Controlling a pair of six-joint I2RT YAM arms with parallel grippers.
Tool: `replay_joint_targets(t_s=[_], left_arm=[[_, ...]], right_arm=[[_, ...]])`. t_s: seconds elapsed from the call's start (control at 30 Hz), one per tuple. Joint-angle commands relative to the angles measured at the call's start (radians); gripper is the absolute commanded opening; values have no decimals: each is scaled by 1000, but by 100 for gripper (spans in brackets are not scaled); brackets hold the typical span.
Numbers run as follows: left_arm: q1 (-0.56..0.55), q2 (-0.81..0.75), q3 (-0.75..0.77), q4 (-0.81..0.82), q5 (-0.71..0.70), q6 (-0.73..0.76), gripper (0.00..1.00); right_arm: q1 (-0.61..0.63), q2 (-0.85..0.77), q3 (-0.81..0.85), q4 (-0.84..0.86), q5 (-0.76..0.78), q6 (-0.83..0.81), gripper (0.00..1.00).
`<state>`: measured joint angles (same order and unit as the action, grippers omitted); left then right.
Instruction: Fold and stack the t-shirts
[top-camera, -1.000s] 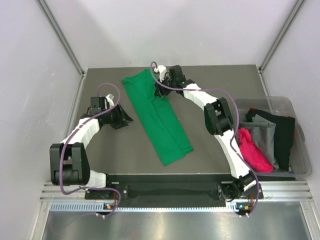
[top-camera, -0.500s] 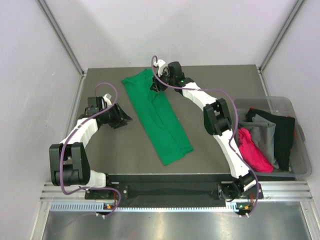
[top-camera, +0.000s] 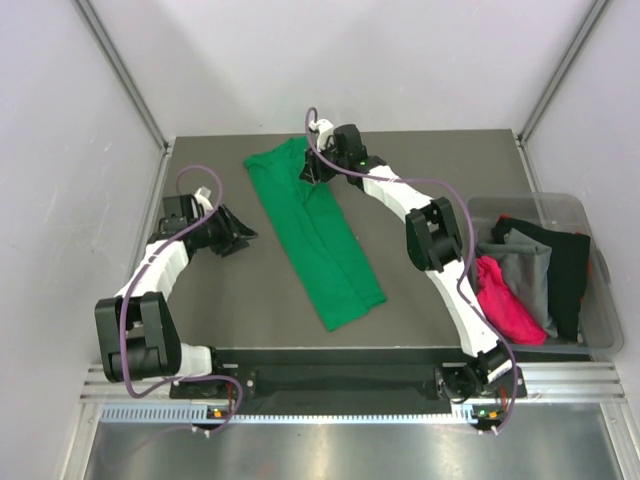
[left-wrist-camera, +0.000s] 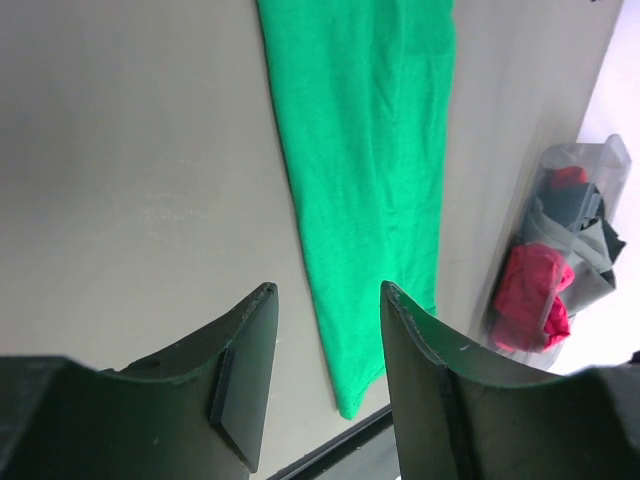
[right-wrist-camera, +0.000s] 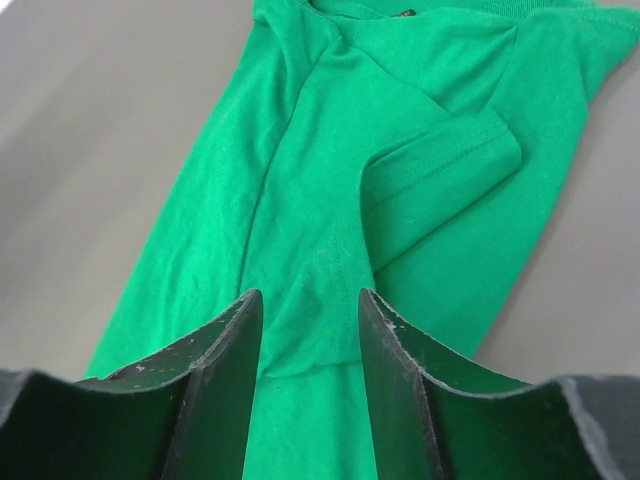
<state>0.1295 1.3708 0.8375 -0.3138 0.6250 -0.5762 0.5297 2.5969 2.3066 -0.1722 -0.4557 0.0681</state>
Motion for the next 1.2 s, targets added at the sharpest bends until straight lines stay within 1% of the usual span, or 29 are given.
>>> replay_joint_targets(t_s=[0.0, 0.13, 0.3, 0.33, 0.37, 0.43, 0.47, 0.5, 0.53, 0.57, 0.6, 0.63, 0.7, 0.73, 0.8, 0.83, 0.93, 1.0, 1.17], left_arm=[[16, -38, -20, 48, 42, -22, 50], [25, -41, -17, 47, 54, -30, 50], [16, 0, 1, 58, 67, -14, 51], [9, 28, 12, 62, 73, -10, 49], [-1, 46, 27, 65, 112, -10, 48], [-53, 98, 86, 62, 171, -16, 47], [-80, 115, 131, 55, 188, -7, 47], [-146, 132, 156, 30, 165, 7, 49], [-181, 163, 179, -6, 139, 18, 52], [-206, 178, 193, -14, 122, 10, 56], [-234, 195, 196, -15, 107, -2, 58], [-244, 236, 202, -21, 81, -13, 58], [-252, 286, 221, -51, 30, -36, 57], [-252, 334, 225, -59, 1, -42, 55], [-252, 367, 226, -67, -28, -50, 54], [-252, 381, 218, -64, -40, -50, 53], [-252, 392, 181, -47, -50, -66, 51], [-257, 395, 166, -44, -64, -60, 51], [-266, 441, 173, -22, -61, -71, 52]], right_arm=[[-2, 17, 17, 14, 0, 68, 43], [0, 22, -13, 2, 8, 93, 44], [-11, 25, -26, 13, 40, 151, 51], [-14, 17, -39, 14, 41, 150, 51], [-19, 8, -50, 13, 41, 141, 51], [-31, -42, -91, -9, 32, 116, 49], [-48, -72, -122, -7, 28, 110, 49], [-60, -107, -163, 2, 29, 104, 49], [-74, -188, -264, 44, 37, 102, 49], [-101, -225, -312, 63, 41, 96, 49], [-114, -256, -370, 65, 48, 85, 50], [-123, -303, -383, 50, 52, 43, 50], [-146, -339, -432, 8, 61, 1, 50], [-151, -374, -453, 1, 60, -28, 50], [-168, -406, -496, -6, 54, -42, 50], [-171, -437, -545, -3, 42, -54, 50], [-177, -475, -616, -7, 22, -59, 50], [-175, -488, -644, -36, 8, -94, 50], [-177, -561, -723, -95, -38, -140, 49]])
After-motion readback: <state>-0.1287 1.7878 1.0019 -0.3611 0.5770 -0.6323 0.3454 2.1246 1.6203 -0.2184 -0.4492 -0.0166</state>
